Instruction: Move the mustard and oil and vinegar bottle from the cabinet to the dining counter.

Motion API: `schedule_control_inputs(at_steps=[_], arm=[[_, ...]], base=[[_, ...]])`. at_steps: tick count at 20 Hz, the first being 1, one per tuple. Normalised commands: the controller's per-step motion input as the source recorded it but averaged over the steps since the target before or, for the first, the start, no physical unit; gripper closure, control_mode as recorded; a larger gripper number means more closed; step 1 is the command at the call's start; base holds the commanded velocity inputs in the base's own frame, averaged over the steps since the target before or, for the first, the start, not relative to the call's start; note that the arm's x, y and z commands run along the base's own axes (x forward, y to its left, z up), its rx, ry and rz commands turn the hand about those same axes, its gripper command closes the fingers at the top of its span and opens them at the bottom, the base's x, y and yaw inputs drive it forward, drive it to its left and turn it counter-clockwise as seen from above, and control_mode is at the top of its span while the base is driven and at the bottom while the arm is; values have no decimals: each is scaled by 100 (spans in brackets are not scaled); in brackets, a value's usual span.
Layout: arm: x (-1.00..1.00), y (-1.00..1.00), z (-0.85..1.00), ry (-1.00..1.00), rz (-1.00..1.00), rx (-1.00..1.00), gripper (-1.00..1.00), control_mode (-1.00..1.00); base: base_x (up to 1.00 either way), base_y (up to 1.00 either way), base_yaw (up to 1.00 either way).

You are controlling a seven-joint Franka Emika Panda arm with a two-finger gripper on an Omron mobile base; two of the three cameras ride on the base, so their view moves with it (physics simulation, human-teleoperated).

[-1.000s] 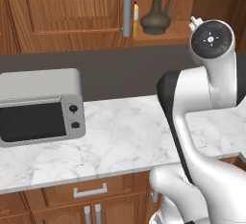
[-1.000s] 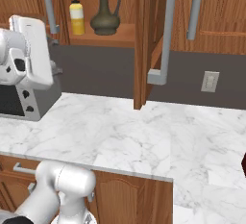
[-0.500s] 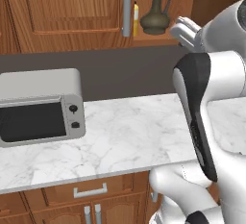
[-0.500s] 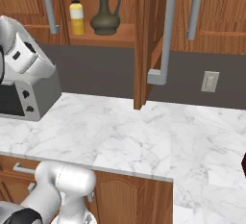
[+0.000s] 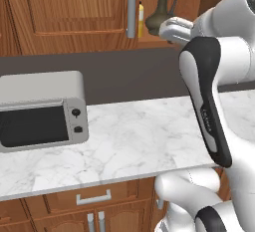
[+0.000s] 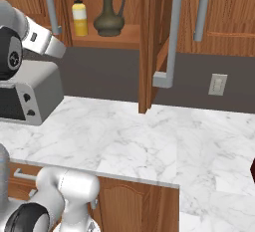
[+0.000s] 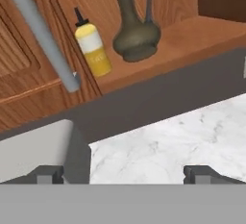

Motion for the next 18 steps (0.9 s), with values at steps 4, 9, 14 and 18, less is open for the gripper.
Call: schedule_control_inputs(at_steps=[4, 9, 14, 18], arm=[[51, 27, 16, 0, 24, -24, -100, -100], [52, 30, 14, 0, 14, -25, -100, -100], [57, 29, 1, -7, 2, -21, -100, -100], [67, 15, 0, -5, 0, -13, -100, -100]], base=[[0, 0, 0], [0, 0, 0], [0, 0, 0], [0, 0, 0]])
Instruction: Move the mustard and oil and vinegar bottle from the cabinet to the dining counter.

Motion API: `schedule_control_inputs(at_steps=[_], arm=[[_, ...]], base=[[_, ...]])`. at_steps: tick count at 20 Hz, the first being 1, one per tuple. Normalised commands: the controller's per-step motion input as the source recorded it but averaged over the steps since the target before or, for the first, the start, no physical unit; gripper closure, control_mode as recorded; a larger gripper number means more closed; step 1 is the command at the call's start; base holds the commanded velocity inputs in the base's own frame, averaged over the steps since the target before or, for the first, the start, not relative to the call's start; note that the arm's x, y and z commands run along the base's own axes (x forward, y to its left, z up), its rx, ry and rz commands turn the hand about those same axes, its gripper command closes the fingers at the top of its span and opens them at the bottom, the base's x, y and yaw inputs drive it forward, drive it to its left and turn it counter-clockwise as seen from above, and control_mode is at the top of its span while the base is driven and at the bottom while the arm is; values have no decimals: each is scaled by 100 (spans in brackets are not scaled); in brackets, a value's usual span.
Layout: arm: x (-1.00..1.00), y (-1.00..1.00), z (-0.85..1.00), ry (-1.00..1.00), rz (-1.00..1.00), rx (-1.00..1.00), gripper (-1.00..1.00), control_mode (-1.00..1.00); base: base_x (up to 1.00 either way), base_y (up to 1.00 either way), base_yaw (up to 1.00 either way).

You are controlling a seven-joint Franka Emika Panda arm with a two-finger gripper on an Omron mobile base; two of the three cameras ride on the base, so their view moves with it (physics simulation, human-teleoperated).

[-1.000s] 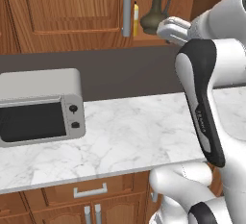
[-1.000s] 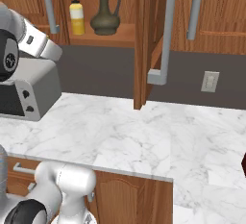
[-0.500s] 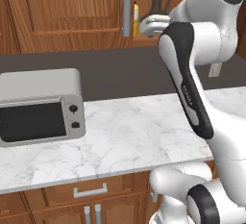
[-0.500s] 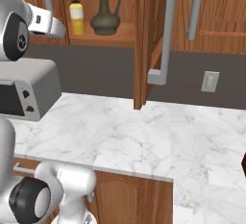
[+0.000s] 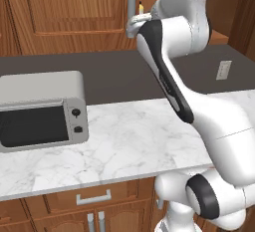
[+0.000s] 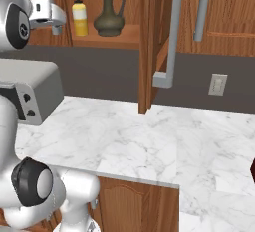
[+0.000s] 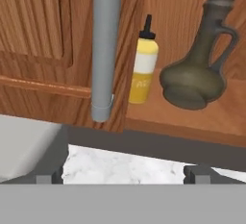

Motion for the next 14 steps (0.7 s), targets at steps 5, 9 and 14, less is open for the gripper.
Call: schedule_control_inputs(at_steps=[5, 9, 14], arm=[[61, 14, 3, -1, 0, -1, -100, -100], [50, 16, 9, 0, 0, 0, -100, -100], [48, 20, 7, 0, -1, 0, -100, -100]], base=[[0, 0, 0], [0, 0, 0], [0, 0, 0]])
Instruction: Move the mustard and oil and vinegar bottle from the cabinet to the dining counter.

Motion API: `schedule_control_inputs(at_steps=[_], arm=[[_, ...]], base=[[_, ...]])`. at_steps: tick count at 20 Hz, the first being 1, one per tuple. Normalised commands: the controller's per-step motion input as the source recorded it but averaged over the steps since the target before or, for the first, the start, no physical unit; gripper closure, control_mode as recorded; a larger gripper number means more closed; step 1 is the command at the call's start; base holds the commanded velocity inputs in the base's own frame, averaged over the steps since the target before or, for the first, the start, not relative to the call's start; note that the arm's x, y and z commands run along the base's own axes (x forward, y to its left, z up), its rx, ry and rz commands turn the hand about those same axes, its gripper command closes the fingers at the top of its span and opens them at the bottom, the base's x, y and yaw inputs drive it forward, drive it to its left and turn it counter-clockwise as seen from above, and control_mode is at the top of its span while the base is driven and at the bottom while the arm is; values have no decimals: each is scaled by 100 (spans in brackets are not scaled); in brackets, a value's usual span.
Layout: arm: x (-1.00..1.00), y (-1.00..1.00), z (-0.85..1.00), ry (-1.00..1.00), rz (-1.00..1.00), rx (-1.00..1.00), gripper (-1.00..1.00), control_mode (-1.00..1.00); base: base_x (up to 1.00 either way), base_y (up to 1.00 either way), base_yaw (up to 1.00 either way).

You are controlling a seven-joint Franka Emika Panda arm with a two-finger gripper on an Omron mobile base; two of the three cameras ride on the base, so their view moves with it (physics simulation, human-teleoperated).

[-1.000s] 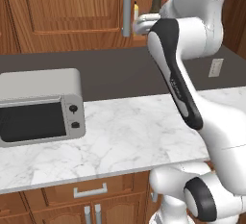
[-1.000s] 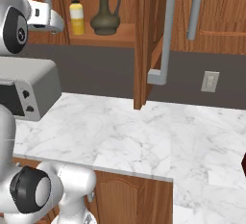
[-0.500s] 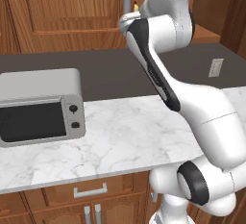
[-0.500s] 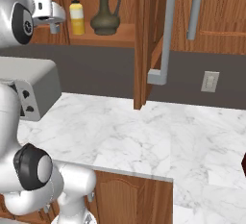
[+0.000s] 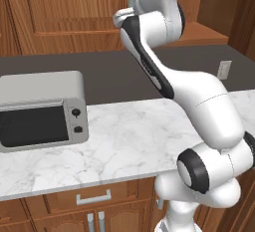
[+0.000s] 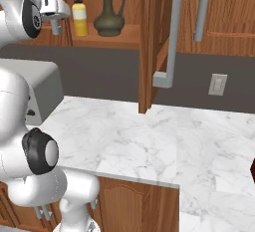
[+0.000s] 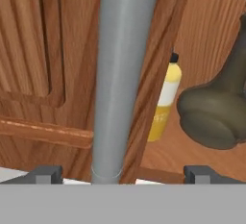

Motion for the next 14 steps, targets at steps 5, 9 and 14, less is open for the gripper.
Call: schedule_control_inputs(at_steps=[5, 9, 14], arm=[[42, 7, 3, 0, -1, 0, -100, -100], [33, 0, 0, 0, 0, 0, -100, -100], [34, 1, 0, 0, 0, 0, 100, -100]], base=[[0, 0, 0], [0, 0, 0], [0, 0, 0]])
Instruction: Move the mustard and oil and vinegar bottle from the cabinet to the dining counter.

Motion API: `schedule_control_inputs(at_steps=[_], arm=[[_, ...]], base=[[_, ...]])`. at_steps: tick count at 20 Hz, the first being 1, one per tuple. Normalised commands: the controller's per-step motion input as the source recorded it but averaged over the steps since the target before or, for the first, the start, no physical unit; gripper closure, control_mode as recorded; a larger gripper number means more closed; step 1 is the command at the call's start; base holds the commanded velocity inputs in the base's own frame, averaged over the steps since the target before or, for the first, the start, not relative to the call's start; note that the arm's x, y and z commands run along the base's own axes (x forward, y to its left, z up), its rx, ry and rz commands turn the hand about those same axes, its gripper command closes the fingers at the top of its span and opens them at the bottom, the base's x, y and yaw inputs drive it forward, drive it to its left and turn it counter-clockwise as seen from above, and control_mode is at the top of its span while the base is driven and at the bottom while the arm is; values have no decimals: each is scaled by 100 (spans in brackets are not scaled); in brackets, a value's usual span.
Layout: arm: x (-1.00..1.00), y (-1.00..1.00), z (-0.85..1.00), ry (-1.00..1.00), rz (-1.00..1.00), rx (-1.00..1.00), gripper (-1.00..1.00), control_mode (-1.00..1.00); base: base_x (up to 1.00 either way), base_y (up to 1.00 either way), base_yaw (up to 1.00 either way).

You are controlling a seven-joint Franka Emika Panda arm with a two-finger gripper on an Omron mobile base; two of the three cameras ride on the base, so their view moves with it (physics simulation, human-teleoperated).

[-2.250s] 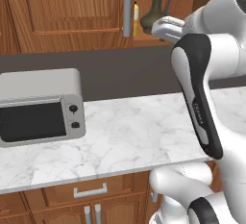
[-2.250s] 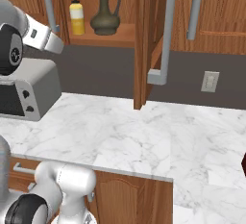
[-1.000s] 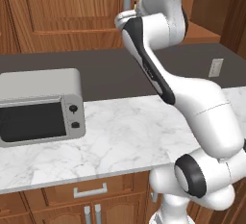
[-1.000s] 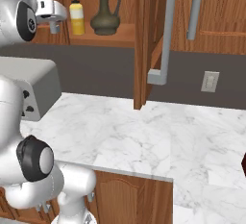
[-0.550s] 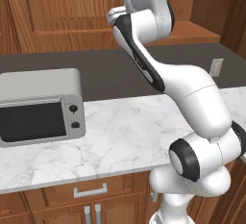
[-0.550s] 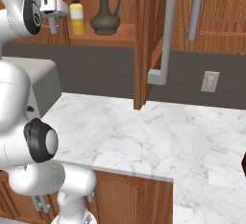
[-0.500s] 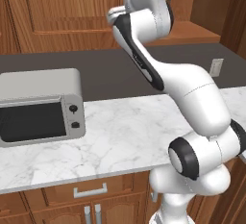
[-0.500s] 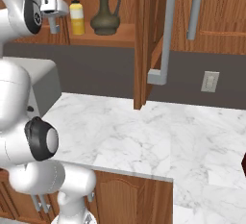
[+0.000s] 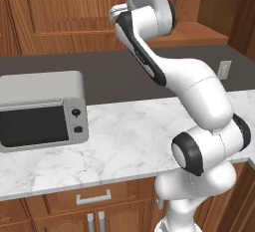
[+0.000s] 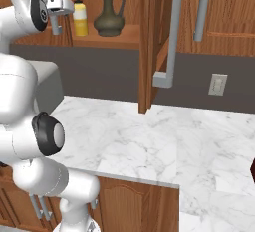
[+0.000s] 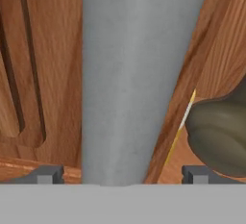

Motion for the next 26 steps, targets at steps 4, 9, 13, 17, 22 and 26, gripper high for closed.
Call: schedule_control_inputs(at_steps=[4, 9, 13, 17, 22, 26], arm=[[37, 5, -3, -2, -1, 0, 100, -100], [6, 0, -2, -1, -4, 0, 100, -100], [5, 1, -5, -1, -5, 0, 100, -100], [3, 17, -4, -4, -3, 0, 100, -100], [-27, 44, 0, -3, 0, 4, 100, -100], [-51, 49, 3, 0, 0, 6, 100, -100]], base=[[0, 0, 0], [0, 0, 0], [0, 0, 0], [0, 0, 0], [0, 0, 0], [0, 0, 0]])
